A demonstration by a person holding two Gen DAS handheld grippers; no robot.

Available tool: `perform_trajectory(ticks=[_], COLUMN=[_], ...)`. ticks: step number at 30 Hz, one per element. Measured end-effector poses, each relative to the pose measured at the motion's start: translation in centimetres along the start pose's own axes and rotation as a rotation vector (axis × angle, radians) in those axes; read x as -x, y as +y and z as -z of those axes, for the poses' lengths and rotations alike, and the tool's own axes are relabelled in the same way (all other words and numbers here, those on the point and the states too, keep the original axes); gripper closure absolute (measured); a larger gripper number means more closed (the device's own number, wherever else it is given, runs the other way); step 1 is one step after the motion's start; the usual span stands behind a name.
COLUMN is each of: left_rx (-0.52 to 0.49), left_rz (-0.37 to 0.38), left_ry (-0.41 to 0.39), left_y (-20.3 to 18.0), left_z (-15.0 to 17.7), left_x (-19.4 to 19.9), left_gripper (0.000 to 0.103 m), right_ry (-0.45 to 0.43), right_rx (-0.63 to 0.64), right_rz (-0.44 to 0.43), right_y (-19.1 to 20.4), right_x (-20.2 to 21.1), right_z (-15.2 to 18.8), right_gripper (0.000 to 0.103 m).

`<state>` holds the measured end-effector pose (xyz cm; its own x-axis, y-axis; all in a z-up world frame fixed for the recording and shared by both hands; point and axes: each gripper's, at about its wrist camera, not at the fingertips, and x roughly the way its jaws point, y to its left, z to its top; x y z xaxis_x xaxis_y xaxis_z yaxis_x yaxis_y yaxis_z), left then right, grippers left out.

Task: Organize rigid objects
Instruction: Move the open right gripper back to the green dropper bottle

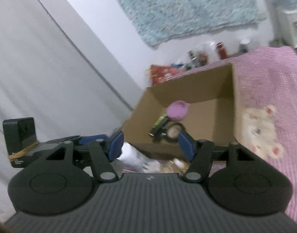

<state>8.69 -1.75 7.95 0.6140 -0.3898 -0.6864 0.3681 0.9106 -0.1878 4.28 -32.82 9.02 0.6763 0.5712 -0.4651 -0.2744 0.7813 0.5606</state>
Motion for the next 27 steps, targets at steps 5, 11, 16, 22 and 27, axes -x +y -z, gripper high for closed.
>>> perform_trajectory(ticks=[5,11,16,22,27], left_rx=[0.068,0.042,-0.029,-0.219,-0.287], left_rz=[0.094,0.112,0.029,-0.111,-0.134], left_ry=[-0.026,-0.064,-0.117,-0.178,-0.172], left_y=[-0.5,-1.5,-3.1,-5.7,-6.6], left_z=[5.0,7.4,8.4,8.6,8.5], left_x=[-1.8,-3.5,-4.9,-7.0,-8.9], left_gripper=[0.000,0.000,0.000,0.004,0.023], right_ry=[-0.038,-0.027,-0.019,0.044,0.094], right_rx=[-0.041,-0.011,0.051,0.133,0.192], right_rz=[0.071,0.135,0.145,0.140,0.135], right_y=[-1.8,-2.5,-2.2,-1.2,-0.8], right_x=[0.3,-2.0,-3.7,-7.1,-10.0], right_z=[5.6,8.0,7.4,6.5,5.9], right_gripper=[0.041,0.041,0.042,0.051,0.059])
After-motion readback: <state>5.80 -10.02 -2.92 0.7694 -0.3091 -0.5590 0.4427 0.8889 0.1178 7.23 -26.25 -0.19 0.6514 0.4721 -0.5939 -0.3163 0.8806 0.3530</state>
